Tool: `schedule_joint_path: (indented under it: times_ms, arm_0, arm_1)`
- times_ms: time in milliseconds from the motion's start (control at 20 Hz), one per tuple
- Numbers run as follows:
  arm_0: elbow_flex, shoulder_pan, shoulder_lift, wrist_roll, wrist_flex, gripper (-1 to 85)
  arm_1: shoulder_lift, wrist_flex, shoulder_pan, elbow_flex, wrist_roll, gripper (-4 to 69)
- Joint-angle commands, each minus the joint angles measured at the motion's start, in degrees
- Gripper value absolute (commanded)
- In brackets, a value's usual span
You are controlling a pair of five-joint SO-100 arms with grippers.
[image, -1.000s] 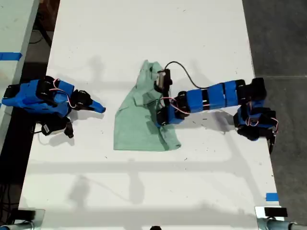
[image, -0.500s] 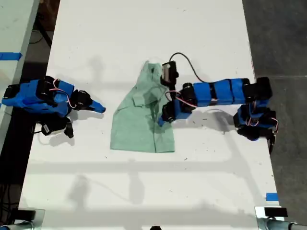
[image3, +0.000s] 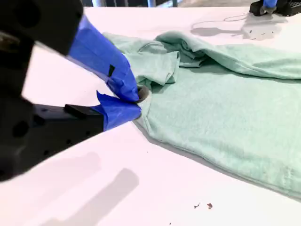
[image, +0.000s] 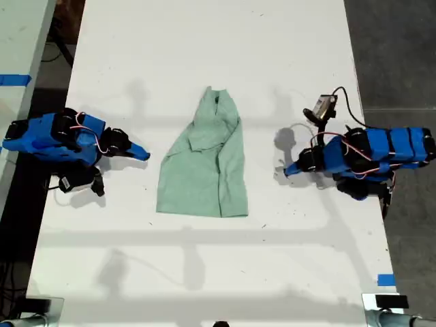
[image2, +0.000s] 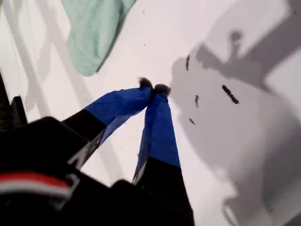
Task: Fold t shirt
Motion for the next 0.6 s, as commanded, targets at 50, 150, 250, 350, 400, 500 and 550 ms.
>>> schedule_joint_path:
  times_ms: [50,150,250,350,400,500,550]
  arm_0:
    - [-0.1,-0.4,0.3,0.4,-1.5,-0.1]
    - [0.0,-0.4,0.3,0.4,-1.6,-0.1]
    - [0.0,-0.4,0.3,0.4,-1.6,-0.1]
    - [0.0,-0.3,0.3,0.5,-1.6,-0.1]
    - [0.0,-0.3,0.3,0.5,-1.6,-0.1]
    - [0.0,-0.5,0.3,0.5,-1.6,-0.1]
    - [0.0,-0.6,0.3,0.5,-1.6,-0.1]
  arm_1:
    - [9.7,-1.4,0.7,11.4,-1.8,0.9]
    - [10.0,0.0,0.3,11.3,-2.1,0.9]
    - [10.0,1.2,0.8,11.3,-0.4,0.9]
    - [10.0,2.3,1.0,11.3,1.5,0.9]
    - [10.0,2.5,1.1,11.3,1.8,0.9]
    - [10.0,2.7,1.4,11.3,2.1,1.2]
    - [10.0,2.7,1.3,11.3,2.1,3.5]
